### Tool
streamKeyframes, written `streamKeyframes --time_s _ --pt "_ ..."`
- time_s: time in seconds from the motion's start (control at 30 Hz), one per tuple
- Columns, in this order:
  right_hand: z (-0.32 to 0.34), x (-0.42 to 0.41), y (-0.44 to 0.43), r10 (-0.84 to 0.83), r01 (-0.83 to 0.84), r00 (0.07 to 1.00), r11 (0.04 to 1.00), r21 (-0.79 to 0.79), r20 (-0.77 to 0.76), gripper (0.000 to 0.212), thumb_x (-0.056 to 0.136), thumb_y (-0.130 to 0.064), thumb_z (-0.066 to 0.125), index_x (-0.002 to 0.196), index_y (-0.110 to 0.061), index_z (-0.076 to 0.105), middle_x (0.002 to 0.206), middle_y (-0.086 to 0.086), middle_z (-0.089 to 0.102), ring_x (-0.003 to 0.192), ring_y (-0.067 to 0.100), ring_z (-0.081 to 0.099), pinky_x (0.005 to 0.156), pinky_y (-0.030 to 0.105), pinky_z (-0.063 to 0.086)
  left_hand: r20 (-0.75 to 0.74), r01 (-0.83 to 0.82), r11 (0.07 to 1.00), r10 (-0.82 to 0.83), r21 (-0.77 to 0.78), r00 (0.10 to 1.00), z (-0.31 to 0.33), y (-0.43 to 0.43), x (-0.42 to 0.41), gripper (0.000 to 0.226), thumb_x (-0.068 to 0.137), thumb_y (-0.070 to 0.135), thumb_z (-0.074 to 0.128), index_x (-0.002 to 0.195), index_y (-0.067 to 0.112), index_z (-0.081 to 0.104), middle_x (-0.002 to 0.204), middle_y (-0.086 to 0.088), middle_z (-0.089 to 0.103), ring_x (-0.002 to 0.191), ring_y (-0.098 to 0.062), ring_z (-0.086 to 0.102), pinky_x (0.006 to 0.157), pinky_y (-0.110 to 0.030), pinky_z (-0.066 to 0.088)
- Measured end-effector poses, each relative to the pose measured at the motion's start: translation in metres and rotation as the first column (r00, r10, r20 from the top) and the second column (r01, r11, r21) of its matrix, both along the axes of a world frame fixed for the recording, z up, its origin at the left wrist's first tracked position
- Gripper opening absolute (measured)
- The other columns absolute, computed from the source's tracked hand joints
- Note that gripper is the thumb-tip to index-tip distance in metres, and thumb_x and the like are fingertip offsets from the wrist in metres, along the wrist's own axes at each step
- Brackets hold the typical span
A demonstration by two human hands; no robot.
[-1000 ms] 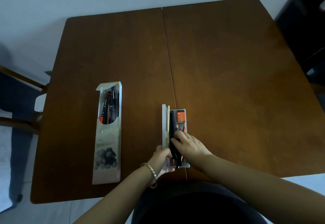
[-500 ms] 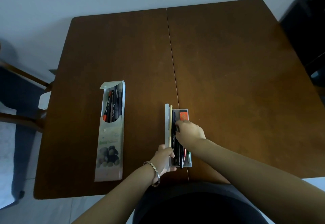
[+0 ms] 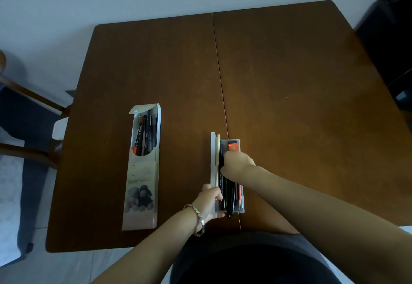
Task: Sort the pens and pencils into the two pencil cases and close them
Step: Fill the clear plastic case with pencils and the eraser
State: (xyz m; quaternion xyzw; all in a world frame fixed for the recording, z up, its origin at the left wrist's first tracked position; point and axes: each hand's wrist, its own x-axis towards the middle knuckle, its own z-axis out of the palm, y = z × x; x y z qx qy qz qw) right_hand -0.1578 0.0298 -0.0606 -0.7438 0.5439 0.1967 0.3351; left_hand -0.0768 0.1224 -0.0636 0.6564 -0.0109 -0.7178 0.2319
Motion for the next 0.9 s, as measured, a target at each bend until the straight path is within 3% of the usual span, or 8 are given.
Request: streamKeyframes --time_s 0.2,0.4,0.47,0.53,0.6,0.67,0.77,0.9 --pt "0.001 -0.013 -0.001 -0.079 0.046 0.975 0.987 0.154 0.21 0.015 0.087 -0.019 0.059 0.093 -0.012 0.048 0.071 -0.004 0.046 0.072 0.016 0.051 0.049 0.017 0.036 0.009 0.004 1.0 -0.004 0.012 1.0 0.001 -0.001 0.0 0.021 0.085 -0.003 0.036 0.08 0.018 0.039 0.108 -0.009 0.035 0.119 -0.035 0.04 0.085 -0.042 0.044" --pt "0.0 -0.04 0.015 -0.361 0.258 0.789 0.929 0.267 0.496 0.031 0.081 -0.012 0.07 0.109 -0.013 0.059 0.09 0.0 0.064 0.082 0.015 0.066 0.078 0.028 0.058 0.003 0.002 1.0 -0.002 0.017 1.0 0.004 -0.002 0.001 0.021 0.087 -0.005 0.034 0.088 0.015 0.04 0.093 -0.007 0.038 0.106 -0.031 0.039 0.092 -0.045 0.042" --pt "0.003 -0.049 0.02 -0.228 0.277 0.694 0.96 0.039 0.682 0.025 0.082 -0.015 0.068 0.106 -0.012 0.068 0.087 -0.004 0.067 0.086 0.013 0.065 0.084 0.027 0.056 0.033 0.011 1.0 -0.011 0.02 0.999 0.006 -0.003 -0.001 0.021 0.087 -0.005 0.034 0.098 0.012 0.04 0.106 -0.01 0.036 0.103 -0.03 0.039 0.088 -0.042 0.043" --pt "0.002 -0.058 0.025 0.139 0.142 0.657 0.943 -0.302 0.741 0.023 0.082 -0.018 0.063 0.1 -0.009 0.072 0.092 0.002 0.07 0.089 0.01 0.065 0.087 0.015 0.051 0.096 0.07 0.996 -0.074 0.051 0.993 0.008 -0.01 -0.004 0.035 0.089 -0.008 0.032 0.117 0.011 0.04 0.124 -0.018 0.03 0.098 -0.028 0.041 0.081 -0.038 0.045" --pt "-0.011 -0.067 0.031 0.493 -0.1 0.659 0.806 -0.583 0.568 0.021 0.075 -0.011 0.068 0.096 -0.007 0.073 0.096 0.009 0.071 0.089 0.015 0.067 0.082 0.015 0.051 0.231 0.219 0.965 -0.248 0.142 0.941 -0.002 -0.02 -0.008 0.051 0.092 -0.009 0.032 0.142 0.003 0.023 0.138 -0.021 0.033 0.112 -0.031 0.044 0.084 -0.036 0.043" --pt "-0.026 -0.072 0.035 0.609 -0.296 0.686 0.734 -0.611 0.399 0.037 0.059 0.003 0.081 0.094 -0.007 0.074 0.096 0.011 0.072 0.087 0.023 0.071 0.074 0.027 0.059 0.313 0.262 0.956 -0.292 0.136 0.904 -0.017 -0.015 -0.002 0.051 0.094 -0.007 0.036 0.143 -0.004 0.022 0.124 -0.019 0.049 0.113 -0.026 0.05 0.102 -0.029 0.037" --pt "-0.021 -0.062 0.035 0.493 -0.291 0.771 0.835 -0.467 0.402 0.036 0.069 0.008 0.073 0.102 -0.007 0.072 0.107 0.011 0.069 0.1 0.027 0.067 0.083 0.038 0.058 0.388 0.271 0.946 -0.321 0.179 0.864 -0.018 -0.02 -0.005 0.05 0.093 -0.008 0.04 0.141 -0.007 0.026 0.123 -0.019 0.051 0.122 -0.026 0.045 0.106 -0.026 0.033" --pt "-0.004 -0.029 0.018 -0.141 0.207 0.908 0.97 -0.13 0.394 0.028 0.094 -0.014 0.047 0.117 -0.01 0.063 0.115 0.007 0.063 0.099 0.021 0.063 0.084 0.03 0.054 0.315 0.236 0.965 -0.26 0.114 0.913 -0.009 -0.02 -0.007 0.054 0.091 -0.01 0.039 0.142 -0.005 0.023 0.147 -0.017 0.028 0.136 -0.036 0.03 0.106 -0.035 0.033"
